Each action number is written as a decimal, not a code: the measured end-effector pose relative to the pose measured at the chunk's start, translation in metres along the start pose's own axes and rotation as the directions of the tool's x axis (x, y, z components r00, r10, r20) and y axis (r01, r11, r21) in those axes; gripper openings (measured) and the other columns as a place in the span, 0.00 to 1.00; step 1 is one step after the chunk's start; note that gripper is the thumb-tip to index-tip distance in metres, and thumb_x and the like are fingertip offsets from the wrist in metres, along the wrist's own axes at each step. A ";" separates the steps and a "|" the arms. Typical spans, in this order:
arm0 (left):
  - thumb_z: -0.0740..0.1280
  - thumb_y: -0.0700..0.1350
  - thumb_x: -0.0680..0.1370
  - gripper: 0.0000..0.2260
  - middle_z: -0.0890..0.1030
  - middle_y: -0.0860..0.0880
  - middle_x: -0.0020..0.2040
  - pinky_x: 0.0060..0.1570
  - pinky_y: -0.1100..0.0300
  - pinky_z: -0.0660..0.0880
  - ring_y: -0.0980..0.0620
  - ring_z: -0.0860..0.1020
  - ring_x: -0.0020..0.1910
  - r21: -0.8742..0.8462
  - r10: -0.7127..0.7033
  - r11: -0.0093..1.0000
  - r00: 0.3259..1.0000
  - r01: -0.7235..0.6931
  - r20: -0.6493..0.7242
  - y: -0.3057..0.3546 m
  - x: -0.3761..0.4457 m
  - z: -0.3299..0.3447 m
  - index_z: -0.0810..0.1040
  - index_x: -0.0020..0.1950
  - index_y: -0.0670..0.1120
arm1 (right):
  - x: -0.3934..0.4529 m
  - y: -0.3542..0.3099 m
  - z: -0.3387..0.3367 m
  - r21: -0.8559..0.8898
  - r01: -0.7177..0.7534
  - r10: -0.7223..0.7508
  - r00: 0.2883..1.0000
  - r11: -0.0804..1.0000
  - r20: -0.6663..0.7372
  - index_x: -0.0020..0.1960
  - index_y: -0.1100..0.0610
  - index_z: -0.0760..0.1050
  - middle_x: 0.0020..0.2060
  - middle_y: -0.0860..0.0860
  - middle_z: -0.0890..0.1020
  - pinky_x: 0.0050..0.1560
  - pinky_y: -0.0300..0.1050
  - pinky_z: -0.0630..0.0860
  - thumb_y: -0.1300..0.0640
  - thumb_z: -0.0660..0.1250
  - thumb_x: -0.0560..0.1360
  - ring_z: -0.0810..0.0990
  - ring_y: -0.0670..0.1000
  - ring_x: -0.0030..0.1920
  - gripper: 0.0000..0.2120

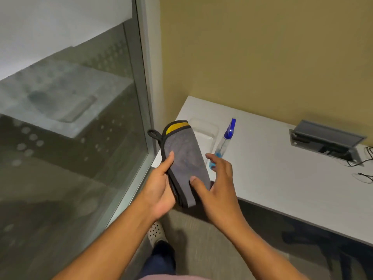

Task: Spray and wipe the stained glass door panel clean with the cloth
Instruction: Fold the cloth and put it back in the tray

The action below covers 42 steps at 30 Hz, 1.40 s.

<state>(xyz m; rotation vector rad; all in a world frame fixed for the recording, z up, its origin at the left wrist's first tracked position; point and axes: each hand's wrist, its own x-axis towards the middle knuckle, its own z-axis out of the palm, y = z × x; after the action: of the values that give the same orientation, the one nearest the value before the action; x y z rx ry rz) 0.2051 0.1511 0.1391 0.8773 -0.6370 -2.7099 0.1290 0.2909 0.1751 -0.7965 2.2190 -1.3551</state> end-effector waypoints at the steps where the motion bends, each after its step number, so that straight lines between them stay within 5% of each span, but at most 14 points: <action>1: 0.70 0.57 0.81 0.29 0.84 0.36 0.72 0.79 0.40 0.73 0.38 0.83 0.73 -0.011 -0.007 1.000 1.000 0.008 0.016 0.010 0.015 0.000 0.80 0.76 0.40 | 0.024 0.000 -0.002 0.016 -0.088 0.087 0.993 0.996 0.083 0.73 0.40 0.66 0.69 0.41 0.71 0.58 0.34 0.75 0.47 0.73 0.80 0.74 0.43 0.68 0.26; 4: 0.72 0.54 0.79 0.29 0.85 0.37 0.71 0.80 0.37 0.72 0.37 0.82 0.73 0.058 0.005 0.998 1.000 -0.006 0.022 0.044 0.053 0.005 0.79 0.77 0.41 | 0.089 -0.001 -0.007 -0.087 -0.188 0.203 0.956 0.978 0.214 0.68 0.39 0.68 0.62 0.42 0.77 0.50 0.34 0.78 0.41 0.75 0.77 0.80 0.45 0.59 0.24; 8: 0.73 0.50 0.78 0.28 0.86 0.40 0.70 0.79 0.34 0.72 0.39 0.82 0.73 0.217 0.130 0.968 0.991 -0.122 -0.024 0.093 0.096 0.008 0.76 0.78 0.46 | 0.164 -0.025 -0.012 -0.250 -0.149 0.220 0.932 0.957 0.288 0.74 0.44 0.67 0.62 0.46 0.78 0.54 0.47 0.84 0.40 0.74 0.76 0.82 0.51 0.59 0.30; 11: 0.71 0.49 0.83 0.23 0.85 0.43 0.71 0.77 0.33 0.74 0.40 0.82 0.73 0.259 0.170 0.953 0.985 -0.159 -0.019 0.119 0.125 0.012 0.76 0.78 0.49 | 0.215 -0.044 -0.012 -0.291 -0.136 0.224 0.930 0.947 0.293 0.74 0.46 0.69 0.61 0.47 0.78 0.49 0.41 0.81 0.40 0.70 0.80 0.83 0.49 0.56 0.26; 16: 0.76 0.54 0.75 0.25 0.89 0.49 0.65 0.68 0.39 0.83 0.46 0.86 0.67 0.334 0.244 0.914 0.970 -0.231 0.004 0.142 0.162 0.022 0.81 0.72 0.52 | 0.283 -0.060 -0.016 -0.226 -0.127 0.204 0.910 0.966 0.360 0.73 0.52 0.72 0.60 0.53 0.83 0.63 0.56 0.82 0.52 0.73 0.81 0.84 0.54 0.59 0.23; 19: 0.74 0.53 0.80 0.17 0.90 0.51 0.64 0.62 0.44 0.87 0.49 0.88 0.64 0.348 0.271 0.903 0.962 -0.251 -0.010 0.147 0.186 0.026 0.82 0.69 0.54 | 0.325 -0.061 -0.022 -0.271 -0.091 0.207 0.874 0.958 0.439 0.71 0.54 0.73 0.58 0.57 0.84 0.63 0.61 0.82 0.57 0.74 0.80 0.85 0.59 0.58 0.22; 25: 0.70 0.42 0.86 0.20 0.88 0.52 0.67 0.67 0.46 0.83 0.51 0.85 0.66 0.441 0.269 0.873 0.960 -0.207 -0.081 0.134 0.229 0.037 0.77 0.77 0.55 | 0.393 -0.035 -0.026 -0.326 -0.057 0.227 0.827 0.944 0.514 0.64 0.63 0.75 0.58 0.68 0.82 0.64 0.66 0.81 0.64 0.73 0.79 0.83 0.68 0.61 0.15; 30: 0.70 0.33 0.84 0.18 0.88 0.52 0.60 0.48 0.60 0.86 0.51 0.86 0.60 0.466 0.284 0.871 0.932 -0.153 -0.225 0.104 0.264 0.047 0.81 0.67 0.54 | 0.436 0.004 -0.035 -0.403 0.020 0.238 0.781 0.915 0.578 0.64 0.63 0.76 0.61 0.69 0.80 0.63 0.66 0.80 0.64 0.75 0.78 0.81 0.69 0.62 0.17; 36: 0.76 0.36 0.82 0.20 0.86 0.43 0.67 0.72 0.39 0.81 0.38 0.85 0.67 0.511 0.353 0.857 0.803 -0.072 -0.480 0.058 0.315 0.056 0.78 0.73 0.45 | 0.482 0.064 -0.038 -0.501 0.251 0.187 0.718 0.828 0.670 0.63 0.60 0.77 0.60 0.58 0.81 0.62 0.58 0.79 0.52 0.77 0.77 0.80 0.61 0.59 0.20; 39: 0.77 0.34 0.80 0.21 0.87 0.40 0.66 0.73 0.36 0.80 0.36 0.85 0.66 0.458 0.335 0.888 0.735 -0.038 -0.589 0.034 0.336 0.054 0.79 0.72 0.40 | 0.494 0.099 -0.032 -0.504 0.408 0.108 0.687 0.761 0.719 0.59 0.56 0.78 0.55 0.52 0.80 0.50 0.46 0.73 0.48 0.75 0.78 0.78 0.57 0.56 0.16; 42: 0.78 0.37 0.80 0.17 0.88 0.40 0.63 0.71 0.37 0.81 0.37 0.86 0.64 0.459 0.338 0.888 0.693 -0.012 -0.637 0.016 0.353 0.050 0.81 0.68 0.40 | 0.499 0.129 -0.028 -0.484 0.496 0.026 0.678 0.720 0.734 0.62 0.58 0.80 0.57 0.56 0.78 0.59 0.52 0.69 0.50 0.74 0.78 0.73 0.58 0.59 0.17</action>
<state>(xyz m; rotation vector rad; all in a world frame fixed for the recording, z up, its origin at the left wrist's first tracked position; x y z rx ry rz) -0.1048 0.0355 0.0050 1.7259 -1.0560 -1.8220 -0.2944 0.0256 0.0443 -1.6094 1.9195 -0.1511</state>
